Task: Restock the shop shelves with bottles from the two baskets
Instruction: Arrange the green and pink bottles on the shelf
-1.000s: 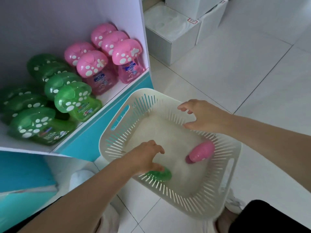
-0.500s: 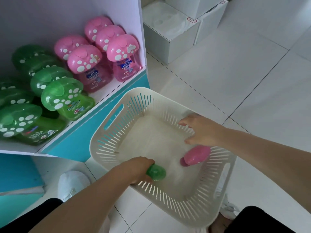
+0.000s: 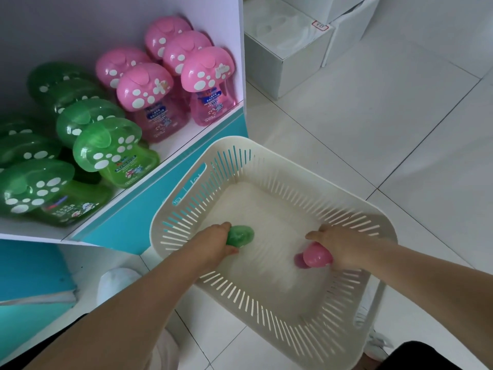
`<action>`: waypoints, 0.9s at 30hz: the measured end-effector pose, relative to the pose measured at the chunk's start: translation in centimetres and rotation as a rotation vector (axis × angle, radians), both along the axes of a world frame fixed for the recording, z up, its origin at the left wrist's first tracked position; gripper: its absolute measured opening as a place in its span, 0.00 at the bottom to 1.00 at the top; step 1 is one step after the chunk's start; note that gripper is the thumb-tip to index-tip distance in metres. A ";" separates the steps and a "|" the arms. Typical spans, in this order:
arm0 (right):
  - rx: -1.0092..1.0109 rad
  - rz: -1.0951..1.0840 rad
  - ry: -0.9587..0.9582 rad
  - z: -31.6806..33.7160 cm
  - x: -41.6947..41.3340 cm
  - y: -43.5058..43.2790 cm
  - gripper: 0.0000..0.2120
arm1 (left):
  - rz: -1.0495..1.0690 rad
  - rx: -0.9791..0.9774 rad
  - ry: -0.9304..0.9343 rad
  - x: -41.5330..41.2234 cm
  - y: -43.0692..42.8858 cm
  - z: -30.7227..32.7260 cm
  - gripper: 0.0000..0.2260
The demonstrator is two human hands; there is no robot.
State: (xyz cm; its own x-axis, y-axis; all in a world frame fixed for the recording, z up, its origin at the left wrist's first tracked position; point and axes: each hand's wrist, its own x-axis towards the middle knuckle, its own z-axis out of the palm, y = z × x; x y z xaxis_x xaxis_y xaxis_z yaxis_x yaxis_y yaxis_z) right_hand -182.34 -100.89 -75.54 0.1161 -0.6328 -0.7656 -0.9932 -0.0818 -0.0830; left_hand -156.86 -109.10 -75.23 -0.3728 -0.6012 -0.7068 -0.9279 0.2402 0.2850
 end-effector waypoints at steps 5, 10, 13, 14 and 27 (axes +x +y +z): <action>-0.001 0.002 -0.043 -0.2 -0.1 -0.4 0.27 | 0.097 -0.036 0.002 0.2 0.0 -0.3 0.23; -0.016 -0.041 -0.078 0.6 0.4 -1.7 0.28 | 0.154 -0.072 0.016 0.4 -0.1 -0.4 0.23; -0.039 -0.101 -0.140 2.4 0.8 -3.3 0.28 | 0.157 -0.075 0.003 0.6 -0.1 -0.2 0.27; -0.048 -0.120 -0.168 3.2 0.9 -3.9 0.27 | 0.155 -0.077 -0.004 0.6 -0.1 0.0 0.30; -0.309 -0.198 -0.403 15.1 5.5 -10.2 0.22 | 0.092 -0.296 0.586 -1.6 -1.3 8.6 0.38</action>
